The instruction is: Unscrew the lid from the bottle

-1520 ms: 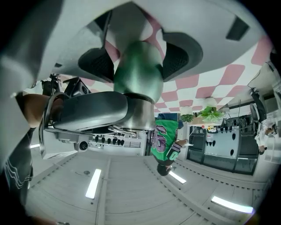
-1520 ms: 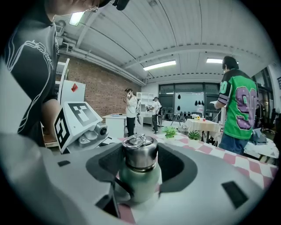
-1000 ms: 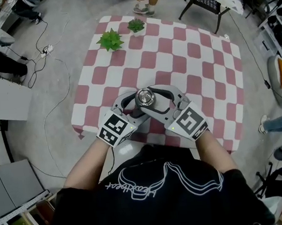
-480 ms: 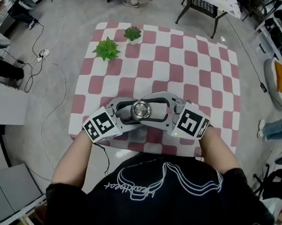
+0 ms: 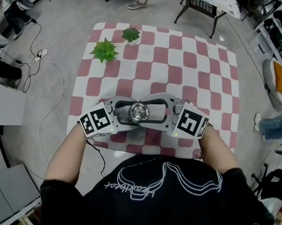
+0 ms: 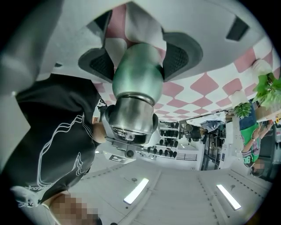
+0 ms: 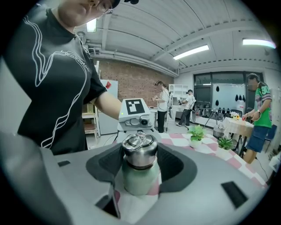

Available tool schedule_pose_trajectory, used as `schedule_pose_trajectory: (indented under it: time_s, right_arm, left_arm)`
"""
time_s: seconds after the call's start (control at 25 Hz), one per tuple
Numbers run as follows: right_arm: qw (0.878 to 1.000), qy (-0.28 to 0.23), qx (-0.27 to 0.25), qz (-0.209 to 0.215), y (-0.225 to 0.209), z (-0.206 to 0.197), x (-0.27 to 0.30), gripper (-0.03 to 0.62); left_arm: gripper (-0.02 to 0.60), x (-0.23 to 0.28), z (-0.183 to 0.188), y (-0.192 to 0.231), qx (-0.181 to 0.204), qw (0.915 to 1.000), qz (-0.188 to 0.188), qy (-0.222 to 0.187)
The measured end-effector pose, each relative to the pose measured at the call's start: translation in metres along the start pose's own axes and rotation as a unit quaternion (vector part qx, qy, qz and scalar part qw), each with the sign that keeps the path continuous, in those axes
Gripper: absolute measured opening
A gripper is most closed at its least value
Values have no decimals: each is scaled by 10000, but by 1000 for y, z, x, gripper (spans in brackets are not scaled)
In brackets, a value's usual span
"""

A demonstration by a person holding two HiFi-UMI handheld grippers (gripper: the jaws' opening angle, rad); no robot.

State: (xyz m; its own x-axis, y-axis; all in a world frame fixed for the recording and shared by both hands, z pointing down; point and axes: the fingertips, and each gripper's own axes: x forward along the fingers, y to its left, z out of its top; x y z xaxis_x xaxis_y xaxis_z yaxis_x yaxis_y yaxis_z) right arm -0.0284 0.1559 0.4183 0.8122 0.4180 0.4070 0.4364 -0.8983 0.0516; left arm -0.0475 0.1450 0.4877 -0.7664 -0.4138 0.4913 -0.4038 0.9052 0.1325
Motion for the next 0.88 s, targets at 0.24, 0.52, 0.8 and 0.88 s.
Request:
schedule_pose_trajectory:
  time_s: [0.24,0.52,0.8,0.88]
  right_arm:
    - [10000,32,-60,-26,0,0,0,244]
    - [9997,-15,-30,-256,0,0,0,244]
    - [9977,-368,168,-542,-1,7,-2,244]
    - [9962,-535,235,-650,-2,13,-6,245]
  left_arm:
    - [349,0,1,1,8,10000,42,-65]
    - [350,-5,0,2,-340,9985,339,-276]
    - [349,-37,12,2,-688,9881,906,-1035]
    - [348,-52,19,1,-755,9814,1171,-1323]
